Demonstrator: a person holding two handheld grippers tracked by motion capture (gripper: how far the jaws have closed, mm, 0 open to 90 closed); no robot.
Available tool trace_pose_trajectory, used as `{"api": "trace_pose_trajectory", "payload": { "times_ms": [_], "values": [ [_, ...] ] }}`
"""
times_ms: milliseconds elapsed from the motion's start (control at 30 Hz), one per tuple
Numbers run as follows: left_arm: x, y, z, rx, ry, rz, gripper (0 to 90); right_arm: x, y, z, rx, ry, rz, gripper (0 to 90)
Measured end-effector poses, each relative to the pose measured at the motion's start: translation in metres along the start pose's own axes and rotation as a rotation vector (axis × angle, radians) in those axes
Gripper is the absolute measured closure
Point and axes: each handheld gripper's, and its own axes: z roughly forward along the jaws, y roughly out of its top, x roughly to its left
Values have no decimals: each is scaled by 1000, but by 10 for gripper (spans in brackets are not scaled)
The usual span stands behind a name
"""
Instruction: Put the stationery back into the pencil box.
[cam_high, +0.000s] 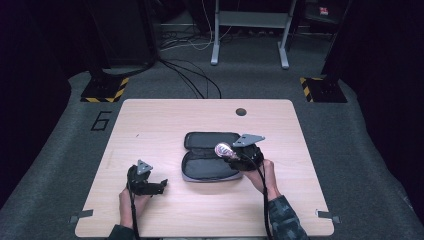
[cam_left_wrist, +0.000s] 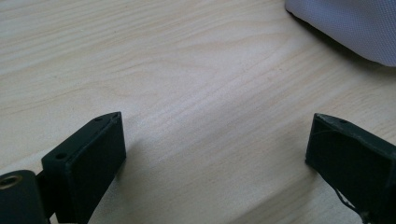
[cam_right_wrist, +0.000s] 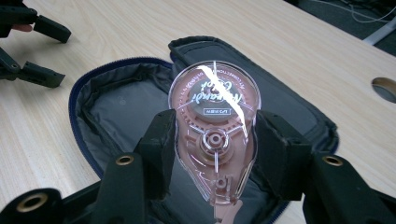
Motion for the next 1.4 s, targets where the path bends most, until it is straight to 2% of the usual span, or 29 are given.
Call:
{"api": "trace_pose_trajectory", "payload": {
  "times_ms": [133,200,600,867,967,1033,1133,1200,1267,1300,1400],
  "values": [
    [0,0,0,0,-1,0,47,1,0,11,11,16,-2,496],
    [1,0,-1,10,-3,12,47,1,-1,18,27,24,7,496],
    [0,0,0,4,0,5,48,1,-8,41,59,51,36,496],
    [0,0,0,-3,0,-2,49,4,-13,57,115,61,37,495],
    [0,0,0,-4,1,-1,48,8,-18,67,171,61,48,495],
    [0,0,0,-4,0,-1,49,7,-19,70,173,63,46,495],
    [0,0,0,-3,0,-3,49,9,-22,76,205,65,66,493],
    [0,0,0,-5,1,0,49,8,-22,77,207,70,54,492],
    [0,0,0,-4,0,-3,49,8,-22,78,215,70,58,480],
    [0,0,0,-3,1,-2,49,9,-21,77,213,71,80,370],
    [0,0,1,-14,7,-2,49,7,-21,74,211,79,81,283]
  ]
}}
